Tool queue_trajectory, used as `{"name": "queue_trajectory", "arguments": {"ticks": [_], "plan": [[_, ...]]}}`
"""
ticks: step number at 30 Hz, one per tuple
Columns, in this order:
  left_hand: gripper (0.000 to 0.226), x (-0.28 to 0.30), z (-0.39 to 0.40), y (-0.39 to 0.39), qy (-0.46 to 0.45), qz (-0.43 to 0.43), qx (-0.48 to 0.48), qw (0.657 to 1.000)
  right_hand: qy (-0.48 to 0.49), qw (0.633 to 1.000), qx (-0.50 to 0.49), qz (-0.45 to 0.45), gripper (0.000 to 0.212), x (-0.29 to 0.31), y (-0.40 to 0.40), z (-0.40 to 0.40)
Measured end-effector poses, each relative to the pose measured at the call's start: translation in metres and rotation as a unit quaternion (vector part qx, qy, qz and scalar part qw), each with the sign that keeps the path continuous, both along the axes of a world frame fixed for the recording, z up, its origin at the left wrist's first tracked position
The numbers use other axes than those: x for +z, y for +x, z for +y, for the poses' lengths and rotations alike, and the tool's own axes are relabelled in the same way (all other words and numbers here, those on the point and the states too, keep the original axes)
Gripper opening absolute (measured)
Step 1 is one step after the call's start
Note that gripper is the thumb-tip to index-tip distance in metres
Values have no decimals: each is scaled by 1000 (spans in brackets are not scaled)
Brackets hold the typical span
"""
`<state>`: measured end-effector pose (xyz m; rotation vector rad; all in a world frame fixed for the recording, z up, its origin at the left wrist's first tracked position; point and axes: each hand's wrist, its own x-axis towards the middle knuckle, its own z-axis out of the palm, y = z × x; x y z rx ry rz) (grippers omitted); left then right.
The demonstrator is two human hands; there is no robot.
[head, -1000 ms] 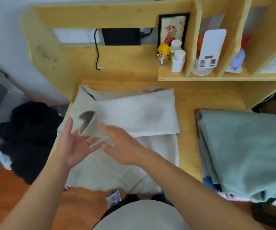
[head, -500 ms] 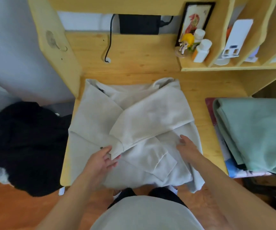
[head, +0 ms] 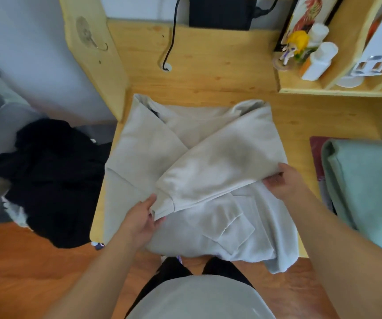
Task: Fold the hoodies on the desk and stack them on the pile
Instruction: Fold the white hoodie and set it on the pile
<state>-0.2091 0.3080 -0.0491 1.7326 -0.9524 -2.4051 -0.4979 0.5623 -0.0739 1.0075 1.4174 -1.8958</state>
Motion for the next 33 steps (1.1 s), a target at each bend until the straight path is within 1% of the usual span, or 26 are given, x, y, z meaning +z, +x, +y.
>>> {"name": "queue_trajectory", "arguments": {"ticks": [2, 3, 5, 6, 8, 9, 10, 11, 12, 13, 14, 15, 16, 17, 18, 19, 20, 21, 22, 23, 24, 26, 29, 31, 32, 33], "plan": [[28, 5, 9, 2, -52, 7, -8, 999, 9, 1000, -10, -15, 14, -5, -15, 8], [22, 9, 14, 6, -96, -9, -27, 995, 17, 1000, -9, -17, 15, -7, -20, 14], [15, 11, 21, 14, -178, -77, -74, 978, 31, 999, 3, -15, 14, -14, -28, 23], [15, 6, 21, 19, -196, -116, -89, 970, 34, 999, 9, -9, 13, -18, -30, 26], [13, -5, 18, 26, -184, -174, -107, 962, 39, 999, 29, -3, 12, -19, -29, 27], [11, -10, 17, 28, -188, -205, -134, 951, 46, 998, 43, 0, 13, -18, -28, 27], [12, -15, 16, 30, -223, -246, -185, 925, 56, 997, 56, 5, 13, -19, -28, 27], [23, -18, 17, 31, -286, -288, -250, 879, 70, 995, 71, 9, 13, -19, -27, 27], [36, -20, 20, 30, -373, -321, -304, 816, 84, 993, 84, 12, 12, -18, -26, 27], [44, -19, 25, 28, -475, -317, -343, 746, 104, 989, 102, 17, 9, -15, -25, 28], [47, -18, 32, 22, -568, -277, -378, 677, 148, 981, 125, 23, 4, -11, -24, 28], [48, -18, 41, 14, -632, -222, -416, 615, 232, 960, 155, 34, 8, -6, -23, 28], [51, -22, 49, 4, -666, -170, -456, 565, 347, 916, 189, 66, 21, -6, -22, 30], [53, -28, 57, -5, -679, -127, -492, 530, 455, 853, 218, 135, 32, -6, -18, 29], [55, -37, 62, -12, -683, -95, -519, 504, 520, 782, 245, 242, 37, -7, -11, 27], [56, -47, 64, -18, -685, -75, -537, 487, 548, 695, 282, 370, 40, -7, -2, 20], [57, -59, 62, -22, -688, -67, -545, 474, 552, 604, 332, 469, 43, -10, 6, 12], [59, -70, 59, -22, -690, -73, -548, 467, 544, 527, 397, 518, 48, -18, 11, 3], [61, -80, 54, -21, -692, -87, -547, 463, 534, 480, 461, 522, 54, -35, 11, -1], [64, -89, 51, -18, -693, -101, -547, 459, 533, 457, 511, 496, 58, -48, 9, -5], [66, -96, 48, -15, -695, -109, -546, 455, 539, 451, 541, 461, 62, -61, 6, -4], [67, -108, 45, -11, -694, -112, -547, 454, 565, 438, 564, 413, 69, -78, -4, 1], [66, -111, 44, -21, -677, -98, -555, 472, 571, 428, 584, 387, 72, -83, -26, 0], [65, -105, 43, -27, -660, -105, -555, 496, 567, 434, 598, 365, 77, -75, -32, -9], [64, -99, 44, -27, -650, -124, -543, 516, 567, 439, 597, 359, 79, -72, -30, -11], [63, -93, 44, -25, -640, -156, -519, 545, 567, 442, 595, 359, 80, -70, -24, -10]]}}
